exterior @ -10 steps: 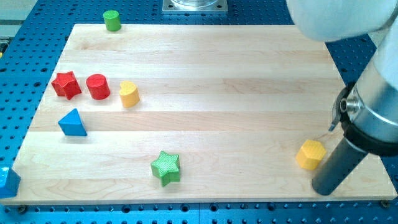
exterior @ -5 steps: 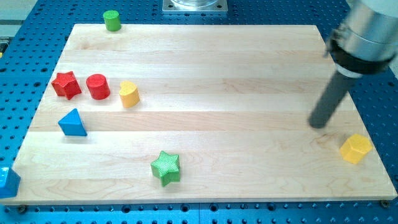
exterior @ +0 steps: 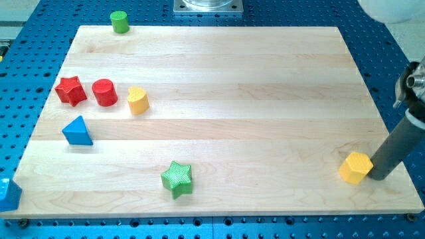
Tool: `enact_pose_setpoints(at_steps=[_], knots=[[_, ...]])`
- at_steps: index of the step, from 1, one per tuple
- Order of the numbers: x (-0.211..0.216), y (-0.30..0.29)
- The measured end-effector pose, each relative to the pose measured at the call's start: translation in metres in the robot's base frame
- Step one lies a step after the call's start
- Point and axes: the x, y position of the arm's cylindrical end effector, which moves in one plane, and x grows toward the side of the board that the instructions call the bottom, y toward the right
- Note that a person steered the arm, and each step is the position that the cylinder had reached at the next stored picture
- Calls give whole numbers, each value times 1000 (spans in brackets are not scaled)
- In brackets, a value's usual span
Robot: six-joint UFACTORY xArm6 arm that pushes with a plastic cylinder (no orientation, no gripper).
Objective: Keep hexagon at bottom right to heart
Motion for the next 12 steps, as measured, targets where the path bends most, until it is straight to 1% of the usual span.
enact_pose_setpoints(at_steps=[1, 2, 3, 4, 5, 6, 7, 8, 9, 10, 11, 12], knots=[[-26, -42], [-7, -25], [9, -63], [-42, -124], [-68, -158], [-98, -136], [-103, -210], [-78, -240], [-55, -229], [-73, -277], [-82, -337], [-59, -322]])
